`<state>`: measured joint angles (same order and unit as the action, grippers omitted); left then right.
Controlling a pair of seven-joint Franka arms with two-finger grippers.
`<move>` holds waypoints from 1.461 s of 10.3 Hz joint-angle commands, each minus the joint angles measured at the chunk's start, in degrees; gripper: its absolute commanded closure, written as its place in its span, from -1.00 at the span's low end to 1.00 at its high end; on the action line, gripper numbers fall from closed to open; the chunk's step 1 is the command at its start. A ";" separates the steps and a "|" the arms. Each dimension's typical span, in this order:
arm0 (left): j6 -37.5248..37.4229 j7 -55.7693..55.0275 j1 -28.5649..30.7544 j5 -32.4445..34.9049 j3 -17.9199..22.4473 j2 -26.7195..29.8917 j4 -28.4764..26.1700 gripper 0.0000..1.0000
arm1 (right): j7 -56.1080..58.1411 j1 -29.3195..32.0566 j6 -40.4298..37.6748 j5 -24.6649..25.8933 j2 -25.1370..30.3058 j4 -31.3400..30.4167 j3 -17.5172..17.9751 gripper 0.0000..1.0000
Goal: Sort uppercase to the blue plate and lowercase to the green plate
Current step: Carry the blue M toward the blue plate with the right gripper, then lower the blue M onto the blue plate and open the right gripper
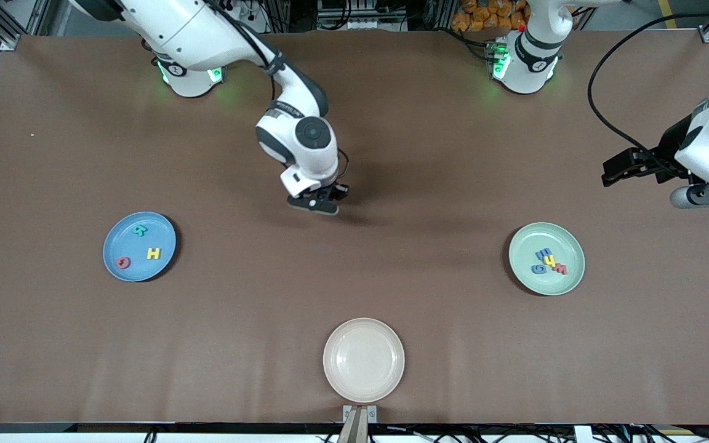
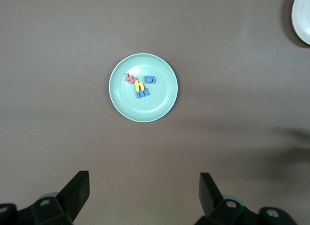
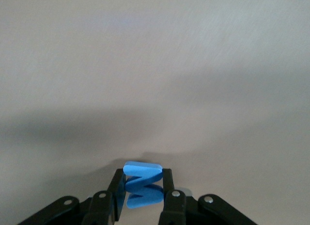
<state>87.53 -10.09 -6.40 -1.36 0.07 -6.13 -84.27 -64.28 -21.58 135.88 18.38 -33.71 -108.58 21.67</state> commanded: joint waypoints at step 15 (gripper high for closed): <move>-0.34 -0.10 0.33 -0.49 0.19 3.14 -2.12 -1.00 | 87.81 9.19 -14.24 -16.27 8.05 -0.93 -33.70 0.41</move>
<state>87.48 -10.09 -6.10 -1.36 0.15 -3.93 -85.81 19.50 -12.30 122.05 3.20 -26.71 -108.34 -10.51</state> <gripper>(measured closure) 0.000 0.652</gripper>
